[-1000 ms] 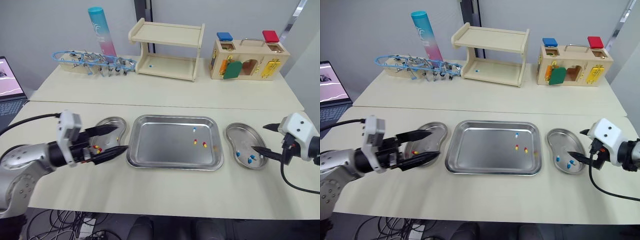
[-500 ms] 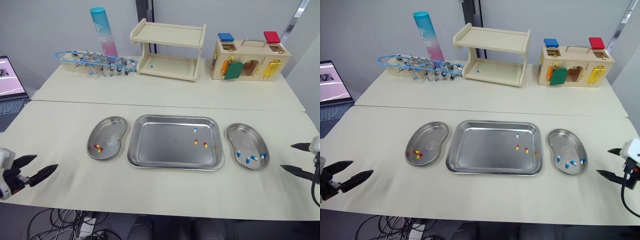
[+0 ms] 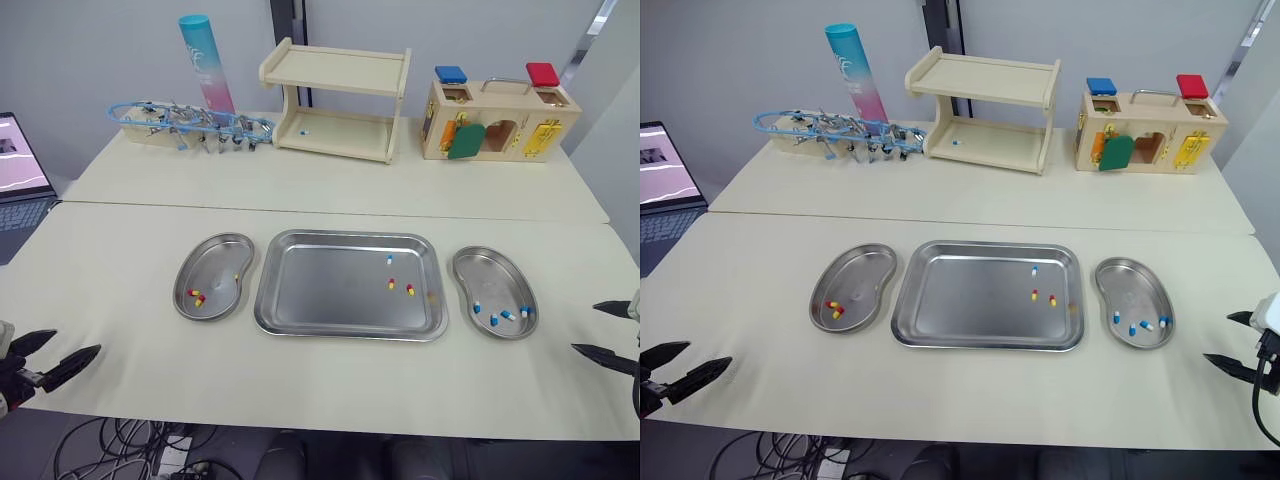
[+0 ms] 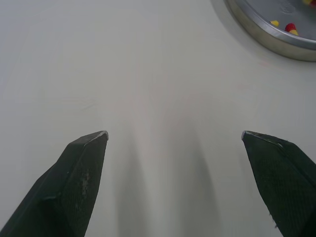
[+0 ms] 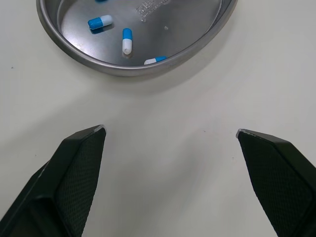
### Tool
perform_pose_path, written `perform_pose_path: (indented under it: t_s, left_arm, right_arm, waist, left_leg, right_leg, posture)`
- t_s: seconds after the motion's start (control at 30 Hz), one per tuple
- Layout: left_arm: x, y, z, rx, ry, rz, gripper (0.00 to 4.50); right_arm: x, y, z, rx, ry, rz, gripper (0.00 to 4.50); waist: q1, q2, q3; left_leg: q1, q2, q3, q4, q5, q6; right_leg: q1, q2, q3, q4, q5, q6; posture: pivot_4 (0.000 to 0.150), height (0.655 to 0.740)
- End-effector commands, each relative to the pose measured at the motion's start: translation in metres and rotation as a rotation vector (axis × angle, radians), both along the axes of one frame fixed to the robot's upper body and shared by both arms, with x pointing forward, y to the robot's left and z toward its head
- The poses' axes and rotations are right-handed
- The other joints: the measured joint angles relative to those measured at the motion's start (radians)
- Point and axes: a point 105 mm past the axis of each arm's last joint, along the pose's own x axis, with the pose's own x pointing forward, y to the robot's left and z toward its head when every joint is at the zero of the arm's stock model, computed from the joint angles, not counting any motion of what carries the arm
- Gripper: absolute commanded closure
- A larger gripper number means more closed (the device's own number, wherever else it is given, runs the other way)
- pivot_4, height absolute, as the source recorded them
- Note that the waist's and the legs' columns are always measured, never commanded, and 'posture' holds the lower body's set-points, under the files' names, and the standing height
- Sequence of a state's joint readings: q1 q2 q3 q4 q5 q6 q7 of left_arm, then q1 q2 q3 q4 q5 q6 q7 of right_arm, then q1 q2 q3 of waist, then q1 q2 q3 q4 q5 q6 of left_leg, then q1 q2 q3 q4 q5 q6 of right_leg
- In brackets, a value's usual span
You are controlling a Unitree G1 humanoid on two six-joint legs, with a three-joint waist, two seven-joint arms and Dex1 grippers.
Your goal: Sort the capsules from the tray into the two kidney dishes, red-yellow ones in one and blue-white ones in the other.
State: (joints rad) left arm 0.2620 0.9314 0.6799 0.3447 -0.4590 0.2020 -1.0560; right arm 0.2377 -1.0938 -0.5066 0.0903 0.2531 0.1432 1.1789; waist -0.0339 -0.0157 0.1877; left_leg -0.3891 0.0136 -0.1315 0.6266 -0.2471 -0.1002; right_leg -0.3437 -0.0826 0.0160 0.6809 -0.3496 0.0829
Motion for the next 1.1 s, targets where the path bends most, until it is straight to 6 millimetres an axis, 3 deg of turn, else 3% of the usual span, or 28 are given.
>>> perform_pose_path:
  t_s: [0.03, 0.37, 0.47, 0.67, 0.77, 1.0, 1.1]
  left_arm:
    - [0.009, -0.010, 0.021, 0.014, -0.063, -0.048, 0.00]
    - [0.057, -0.100, 0.058, -0.021, -0.144, -0.423, 0.00]
    - [0.068, -0.126, 0.064, -0.032, -0.158, -0.529, 0.00]
    - [0.090, -0.177, 0.073, -0.048, -0.218, -0.672, 0.00]
    - [0.099, -0.212, 0.078, -0.127, -0.241, -0.732, 0.00]
    - [0.104, -0.291, 0.063, -0.140, -0.164, -0.988, 0.00]
    - [0.104, -0.312, 0.056, -0.136, -0.154, -1.074, 0.00]
  right_arm:
    - [0.002, -0.001, 0.011, -0.027, -0.032, 0.011, 0.01]
    - [-0.005, 0.019, 0.015, 0.012, -0.057, 0.057, 0.01]
    - [-0.007, 0.036, 0.023, 0.042, -0.085, 0.100, 0.01]
    - [-0.007, 0.092, 0.042, 0.202, -0.160, 0.196, 0.01]
    - [-0.010, 0.111, 0.047, 0.256, -0.151, 0.228, 0.01]
    - [-0.011, 0.138, 0.055, 0.313, -0.153, 0.294, 0.01]
    - [-0.012, 0.140, 0.054, 0.299, -0.167, 0.301, 0.01]
  waist:
    - [0.000, 0.000, 0.000]
    - [0.003, 0.000, 0.000]
    - [-0.001, 0.000, 0.000]
    - [-0.005, 0.000, 0.000]
    - [0.002, 0.000, 0.000]
    - [0.005, -0.001, 0.000]
    - [0.005, -0.001, 0.000]
  left_leg:
    - [0.000, 0.000, 0.000, 0.000, 0.000, 0.000]
    - [0.000, 0.000, 0.000, 0.000, 0.000, 0.000]
    - [0.000, 0.000, 0.000, 0.000, 0.000, 0.000]
    - [0.002, 0.000, 0.000, 0.001, 0.000, 0.000]
    - [0.002, 0.000, 0.000, 0.001, 0.000, 0.000]
    - [0.001, -0.001, -0.001, 0.003, 0.000, 0.000]
    - [0.001, -0.001, -0.001, 0.003, 0.000, 0.000]
  right_leg:
    - [0.000, 0.000, 0.000, 0.000, 0.000, 0.000]
    - [0.001, 0.000, 0.000, 0.000, 0.000, 0.000]
    - [0.001, 0.000, 0.000, 0.000, 0.000, 0.000]
    - [0.003, 0.000, 0.000, 0.001, 0.000, 0.000]
    - [0.003, 0.000, 0.000, 0.000, 0.000, 0.000]
    - [0.004, 0.000, -0.001, 0.000, 0.000, 0.001]
    - [0.004, 0.000, -0.001, -0.001, 0.001, 0.001]
  posture:
    - [0.150, 0.7400]
    - [0.150, 0.7400]
    - [0.150, 0.7400]
    - [0.150, 0.7400]
    - [0.150, 0.7400]
    - [0.150, 0.7400]
    - [0.150, 0.7400]
